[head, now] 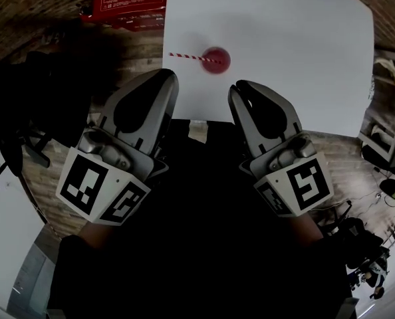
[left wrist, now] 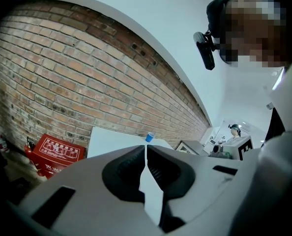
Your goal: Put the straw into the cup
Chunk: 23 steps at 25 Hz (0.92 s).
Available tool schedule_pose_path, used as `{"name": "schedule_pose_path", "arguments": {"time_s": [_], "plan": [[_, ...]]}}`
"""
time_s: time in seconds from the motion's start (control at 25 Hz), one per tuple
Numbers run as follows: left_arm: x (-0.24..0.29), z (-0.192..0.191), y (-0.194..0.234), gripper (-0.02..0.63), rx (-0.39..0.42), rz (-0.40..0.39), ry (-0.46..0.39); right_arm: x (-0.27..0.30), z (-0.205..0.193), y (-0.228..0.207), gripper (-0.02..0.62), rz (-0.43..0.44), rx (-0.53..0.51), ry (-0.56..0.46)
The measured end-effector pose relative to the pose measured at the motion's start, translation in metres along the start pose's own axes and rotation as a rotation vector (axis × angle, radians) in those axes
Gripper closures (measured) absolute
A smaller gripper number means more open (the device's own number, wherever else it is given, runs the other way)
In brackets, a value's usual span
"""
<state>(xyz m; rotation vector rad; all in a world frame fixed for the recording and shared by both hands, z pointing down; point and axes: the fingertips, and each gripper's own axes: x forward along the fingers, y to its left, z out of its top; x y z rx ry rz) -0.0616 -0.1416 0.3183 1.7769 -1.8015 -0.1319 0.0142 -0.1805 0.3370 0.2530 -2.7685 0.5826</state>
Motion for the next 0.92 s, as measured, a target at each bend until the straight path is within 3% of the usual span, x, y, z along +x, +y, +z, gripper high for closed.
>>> {"name": "schedule_pose_path", "arguments": {"time_s": [0.28, 0.44, 0.92], "plan": [[-0.009, 0.010, -0.008, 0.577, 0.054, -0.001, 0.003, -0.008, 0.018, 0.011, 0.535, 0.006, -0.027, -0.012], [-0.010, 0.021, -0.003, 0.577, 0.079, -0.010, -0.005, -0.006, 0.022, 0.015, 0.535, 0.016, -0.094, 0.005], [-0.038, 0.013, 0.007, 0.577, 0.072, 0.011, 0.009, -0.005, 0.024, 0.047, 0.535, 0.013, -0.095, -0.003]]}}
